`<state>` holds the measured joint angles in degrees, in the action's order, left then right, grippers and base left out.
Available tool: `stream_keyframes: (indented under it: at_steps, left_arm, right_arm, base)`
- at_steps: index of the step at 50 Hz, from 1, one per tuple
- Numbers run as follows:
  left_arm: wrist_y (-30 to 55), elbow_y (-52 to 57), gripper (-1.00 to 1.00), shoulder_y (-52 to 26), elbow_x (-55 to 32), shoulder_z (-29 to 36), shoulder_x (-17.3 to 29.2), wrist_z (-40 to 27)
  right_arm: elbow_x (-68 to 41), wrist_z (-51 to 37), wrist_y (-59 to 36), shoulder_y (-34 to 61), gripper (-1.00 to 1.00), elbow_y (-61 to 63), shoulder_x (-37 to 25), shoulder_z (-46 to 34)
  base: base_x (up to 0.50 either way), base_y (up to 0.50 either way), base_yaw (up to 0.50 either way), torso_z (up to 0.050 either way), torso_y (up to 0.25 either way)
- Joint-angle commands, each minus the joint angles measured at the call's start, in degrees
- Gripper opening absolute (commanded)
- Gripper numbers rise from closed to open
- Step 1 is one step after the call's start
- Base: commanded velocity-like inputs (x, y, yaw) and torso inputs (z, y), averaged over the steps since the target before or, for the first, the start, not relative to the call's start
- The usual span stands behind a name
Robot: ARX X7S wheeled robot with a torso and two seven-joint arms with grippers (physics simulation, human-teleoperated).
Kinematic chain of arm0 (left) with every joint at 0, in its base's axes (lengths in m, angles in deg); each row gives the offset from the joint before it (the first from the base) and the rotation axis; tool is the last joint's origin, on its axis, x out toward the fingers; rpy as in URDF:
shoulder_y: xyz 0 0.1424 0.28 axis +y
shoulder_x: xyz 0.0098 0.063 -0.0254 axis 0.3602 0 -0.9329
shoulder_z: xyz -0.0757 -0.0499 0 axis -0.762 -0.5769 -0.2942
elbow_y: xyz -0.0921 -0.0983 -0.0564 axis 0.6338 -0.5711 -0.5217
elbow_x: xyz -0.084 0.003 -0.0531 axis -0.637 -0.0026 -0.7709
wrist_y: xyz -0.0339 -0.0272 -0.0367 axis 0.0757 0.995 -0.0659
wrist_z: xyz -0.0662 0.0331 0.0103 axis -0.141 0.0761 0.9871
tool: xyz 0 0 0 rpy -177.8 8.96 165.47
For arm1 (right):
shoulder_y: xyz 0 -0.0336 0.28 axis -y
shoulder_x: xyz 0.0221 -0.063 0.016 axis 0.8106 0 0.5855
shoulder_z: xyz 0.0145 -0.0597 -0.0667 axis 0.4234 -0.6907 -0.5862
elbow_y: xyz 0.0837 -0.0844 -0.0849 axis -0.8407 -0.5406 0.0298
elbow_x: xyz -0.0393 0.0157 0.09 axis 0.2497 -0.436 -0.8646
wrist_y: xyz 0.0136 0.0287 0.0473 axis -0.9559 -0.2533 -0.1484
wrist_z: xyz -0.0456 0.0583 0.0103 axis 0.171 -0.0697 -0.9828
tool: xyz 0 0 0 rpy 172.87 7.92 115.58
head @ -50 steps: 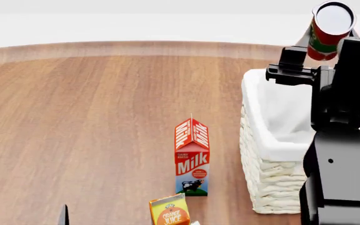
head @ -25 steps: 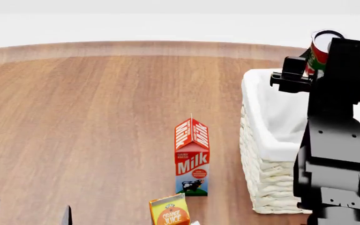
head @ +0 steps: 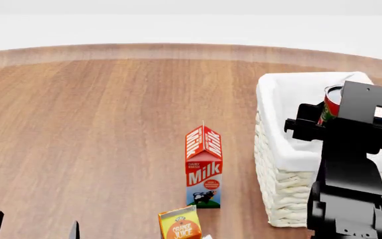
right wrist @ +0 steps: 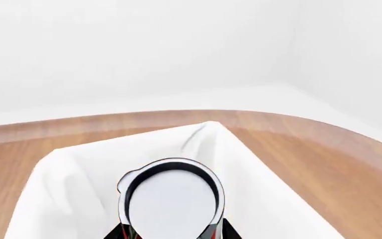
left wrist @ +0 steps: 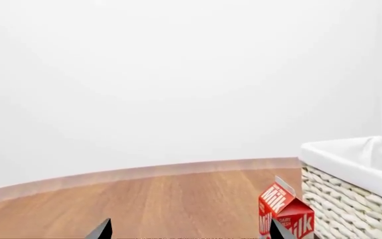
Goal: Pick up the tomato sauce, and put it in the basket.
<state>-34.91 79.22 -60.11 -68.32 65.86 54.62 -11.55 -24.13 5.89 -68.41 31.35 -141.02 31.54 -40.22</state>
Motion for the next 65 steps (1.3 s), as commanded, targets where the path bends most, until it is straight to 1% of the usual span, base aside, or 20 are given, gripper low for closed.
stream_keyframes:
  at_steps: [1,13,14,26,38,45,49,54,56,58,59,61,65]
  left_arm:
    - [-0.1,-0.4,1.0,-0.1,-0.2,0.3,0.1,-0.1]
    - [-0.1,-0.7,1.0,-0.3,-0.4,0.5,0.2,-0.2]
    - [-0.1,-0.7,1.0,-0.3,-0.3,0.6,0.2,-0.2]
    - [-0.1,-0.9,1.0,-0.5,-0.5,0.8,0.3,-0.4]
    - [-0.1,-1.0,1.0,-0.6,-0.7,1.0,0.4,-0.6]
    - [-0.2,-1.1,1.0,-0.7,-0.6,1.2,0.5,-0.7]
    - [-0.2,-1.2,1.0,-0.7,-0.6,1.3,0.5,-0.7]
    - [-0.2,-1.2,1.0,-0.7,-0.9,1.3,0.6,-0.7]
    - [-0.3,-1.2,1.0,-0.7,-0.9,1.4,0.6,-0.8]
    - [-0.3,-1.3,1.0,-0.8,-0.9,1.4,0.6,-0.8]
    - [-0.3,-1.3,1.0,-0.8,-0.9,1.4,0.6,-0.9]
    - [-0.3,-1.6,1.0,-0.8,-0.7,1.6,0.5,-0.9]
    - [-0.3,-1.5,1.0,-0.9,-0.8,1.7,0.6,-0.9]
  right_arm:
    - [2.6,0.9,-1.2,-1.7,-1.0,0.0,0.1,2.1]
    - [3.1,1.5,-0.9,-2.4,-1.0,0.0,0.2,2.8]
    - [3.0,1.8,-0.6,-2.3,1.0,0.0,0.3,2.9]
    - [3.4,2.7,0.0,-1.9,1.0,0.0,0.4,3.1]
    - [3.2,4.2,5.5,2.6,1.0,0.0,1.0,3.7]
    - [2.3,6.0,10.5,4.1,1.0,1.1,1.5,4.3]
    - [2.2,5.9,-0.7,-4.8,1.0,25.6,2.3,4.1]
    - [0.4,7.0,-9.6,-12.7,1.0,47.8,2.6,4.6]
    - [0.0,7.3,-11.1,-14.7,1.0,52.8,2.6,4.5]
    - [-0.5,7.6,-12.6,-17.7,1.0,60.5,2.7,4.5]
    - [-0.6,7.6,-12.8,-17.8,1.0,60.7,2.6,4.5]
    - [-2.1,8.2,-14.5,-21.0,1.0,69.6,2.8,5.0]
    - [-2.8,8.4,-15.1,-25.1,1.0,79.5,2.8,4.9]
  base:
    - [0.0,0.0,0.0,0.0,0.0]
    - [0.0,0.0,0.0,0.0,0.0]
    - [0.0,0.0,0.0,0.0,0.0]
    - [0.0,0.0,0.0,0.0,0.0]
    - [0.0,0.0,0.0,0.0,0.0]
    - [0.0,0.0,0.0,0.0,0.0]
    - [0.0,0.0,0.0,0.0,0.0]
    - [0.0,0.0,0.0,0.0,0.0]
    - [0.0,0.0,0.0,0.0,0.0]
    - [0.0,0.0,0.0,0.0,0.0]
    - [0.0,0.0,0.0,0.0,0.0]
    - [0.0,0.0,0.0,0.0,0.0]
    - [0.0,0.0,0.0,0.0,0.0]
